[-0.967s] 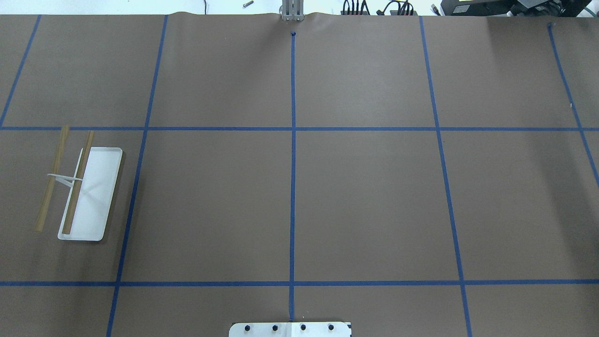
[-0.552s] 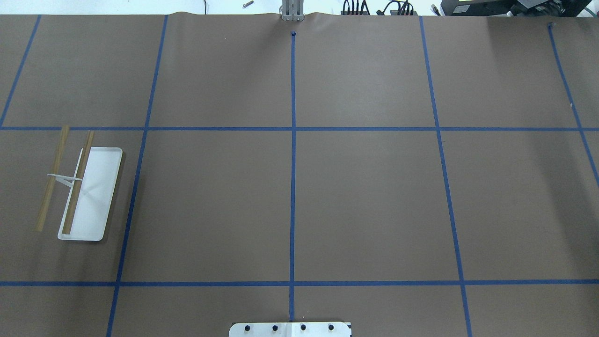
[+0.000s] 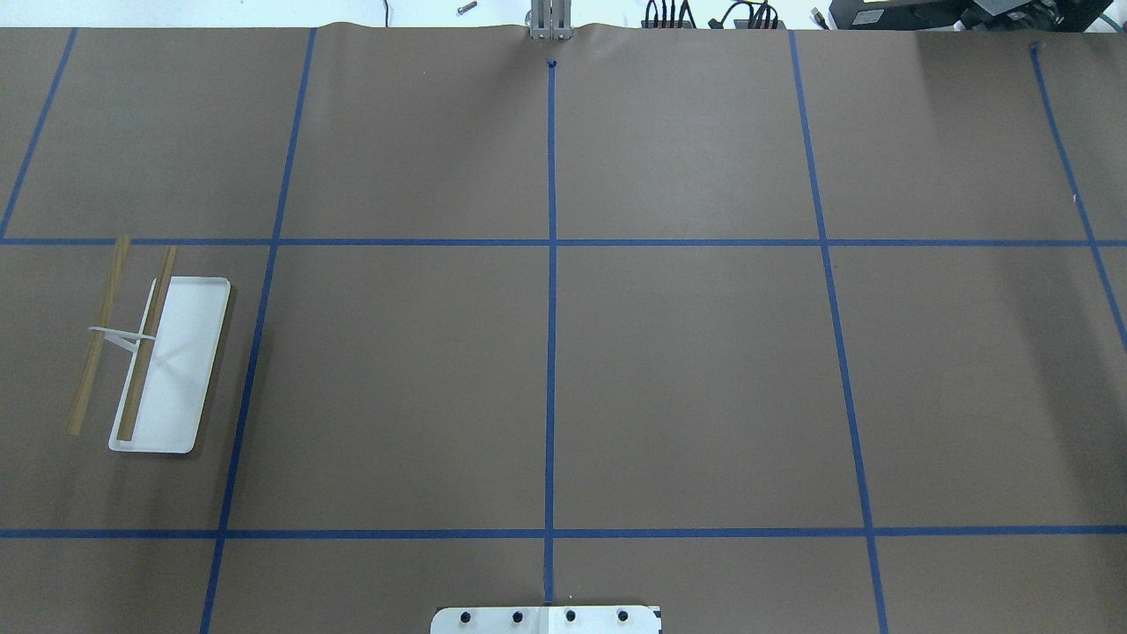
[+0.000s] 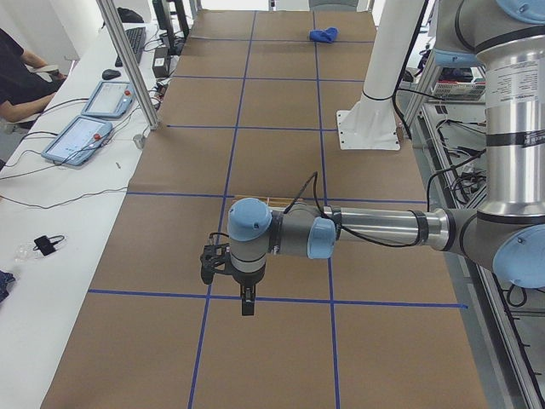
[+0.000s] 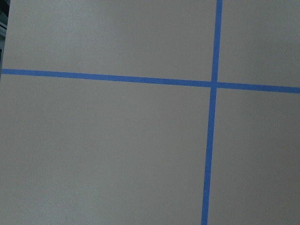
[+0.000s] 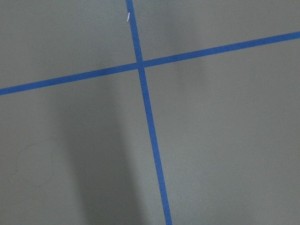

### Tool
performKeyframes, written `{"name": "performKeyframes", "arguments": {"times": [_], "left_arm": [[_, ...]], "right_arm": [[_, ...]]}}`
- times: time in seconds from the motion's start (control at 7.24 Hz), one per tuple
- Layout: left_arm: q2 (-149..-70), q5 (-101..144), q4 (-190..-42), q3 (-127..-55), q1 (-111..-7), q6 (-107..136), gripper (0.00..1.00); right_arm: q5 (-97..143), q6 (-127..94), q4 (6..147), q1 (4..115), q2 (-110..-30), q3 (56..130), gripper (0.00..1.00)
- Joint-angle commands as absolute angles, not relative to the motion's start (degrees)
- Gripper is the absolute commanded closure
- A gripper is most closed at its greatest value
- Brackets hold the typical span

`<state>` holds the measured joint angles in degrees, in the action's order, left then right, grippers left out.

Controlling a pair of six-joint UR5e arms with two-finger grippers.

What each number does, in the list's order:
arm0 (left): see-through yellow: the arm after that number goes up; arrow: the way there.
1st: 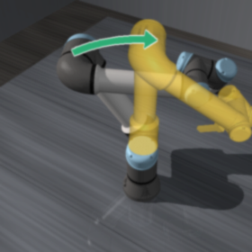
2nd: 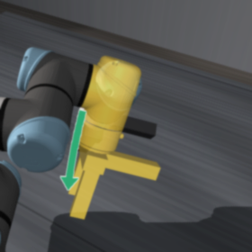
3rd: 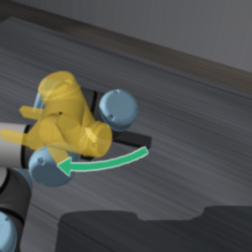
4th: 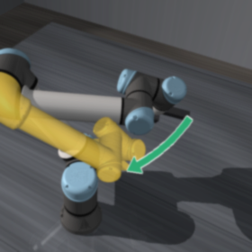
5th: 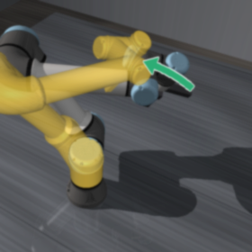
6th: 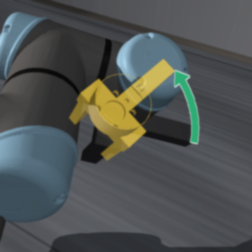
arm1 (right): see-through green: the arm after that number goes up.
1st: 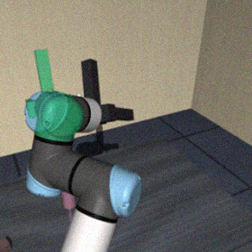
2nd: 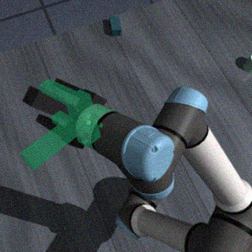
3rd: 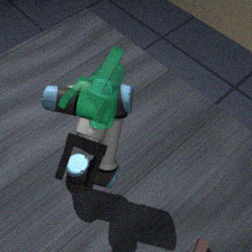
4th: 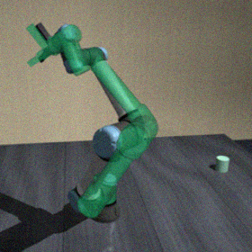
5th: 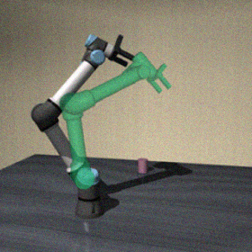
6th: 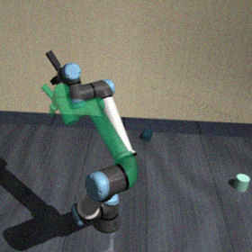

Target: Hang towel on rack

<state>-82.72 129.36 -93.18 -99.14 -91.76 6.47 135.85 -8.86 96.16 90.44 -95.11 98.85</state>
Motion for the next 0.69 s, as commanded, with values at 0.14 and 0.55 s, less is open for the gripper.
{"name": "performKeyframes", "arguments": {"times": [0.14, 0.55], "left_arm": [[-83.06, 129.11, -93.34, -99.40, -91.76, 6.33, 0.02], [-83.14, 129.73, -93.51, -99.67, -91.76, 6.42, 0.02]], "right_arm": [[135.71, -8.44, 95.80, 90.44, -94.75, 98.70, 0.00], [136.23, -7.91, 96.32, 90.09, -93.18, 99.84, 0.00]]}}
